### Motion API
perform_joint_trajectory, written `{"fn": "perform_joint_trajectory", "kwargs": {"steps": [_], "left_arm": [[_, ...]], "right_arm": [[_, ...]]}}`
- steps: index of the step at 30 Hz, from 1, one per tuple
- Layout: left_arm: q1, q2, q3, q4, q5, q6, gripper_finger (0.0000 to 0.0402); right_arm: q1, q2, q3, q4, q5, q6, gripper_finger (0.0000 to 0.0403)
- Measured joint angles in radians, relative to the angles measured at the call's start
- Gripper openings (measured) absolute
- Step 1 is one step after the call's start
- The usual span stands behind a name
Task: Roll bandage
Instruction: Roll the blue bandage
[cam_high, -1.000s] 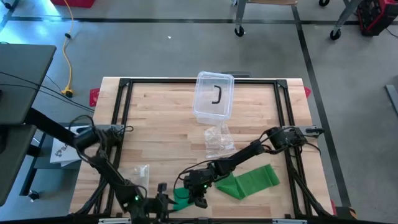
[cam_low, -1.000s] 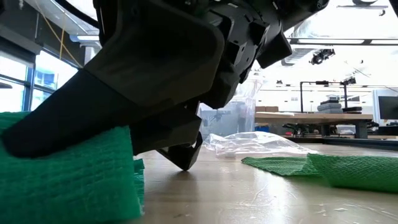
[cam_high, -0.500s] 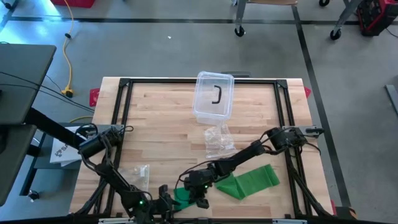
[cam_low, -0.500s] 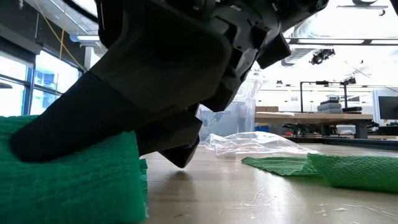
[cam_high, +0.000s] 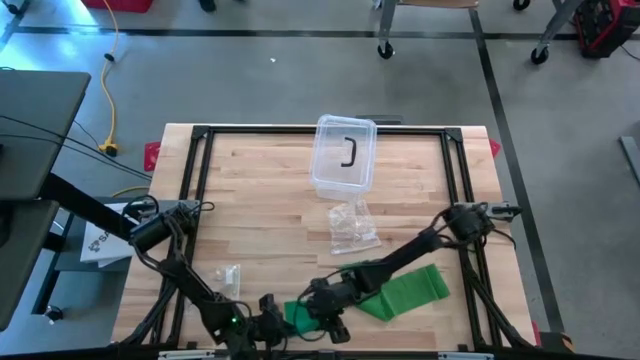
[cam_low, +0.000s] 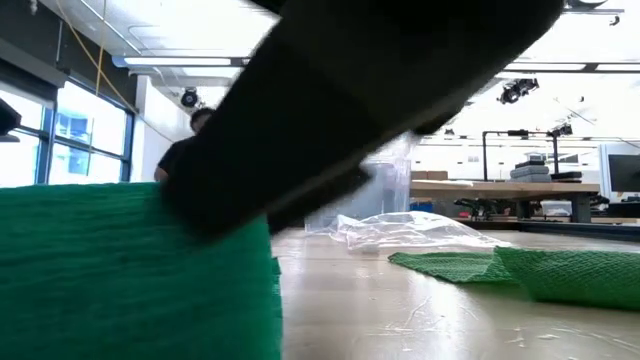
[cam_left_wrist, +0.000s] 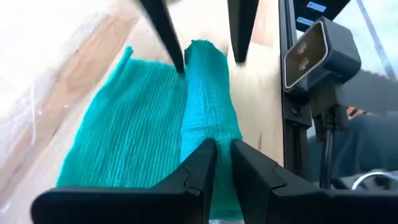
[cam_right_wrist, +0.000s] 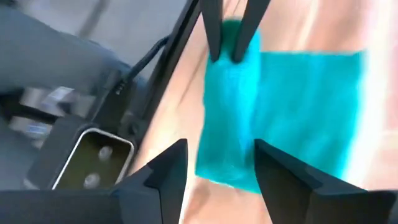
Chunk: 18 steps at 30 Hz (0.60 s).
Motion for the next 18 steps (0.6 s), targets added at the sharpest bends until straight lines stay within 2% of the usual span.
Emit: {"fn": "perform_joint_trajectory", "kwargs": {"steps": [4,11,18], "left_arm": [[0.02,0.001,0.019,0.0,0.027,-0.041,0.0049],[0.106,-0.001,0.03,0.007,0.176,-0.136,0.0048],[0.168,-0.014,0.028,0.041,0.229,-0.103,0.0048]], "right_arm": [[0.05,-0.061,0.0,-0.055,0.161,-0.121,0.0166],[0.133,-0.061,0.002,0.015,0.264,-0.229,0.0153],[0.145,-0.003,0.002,0.012,0.399,-0.244,0.0149]]}}
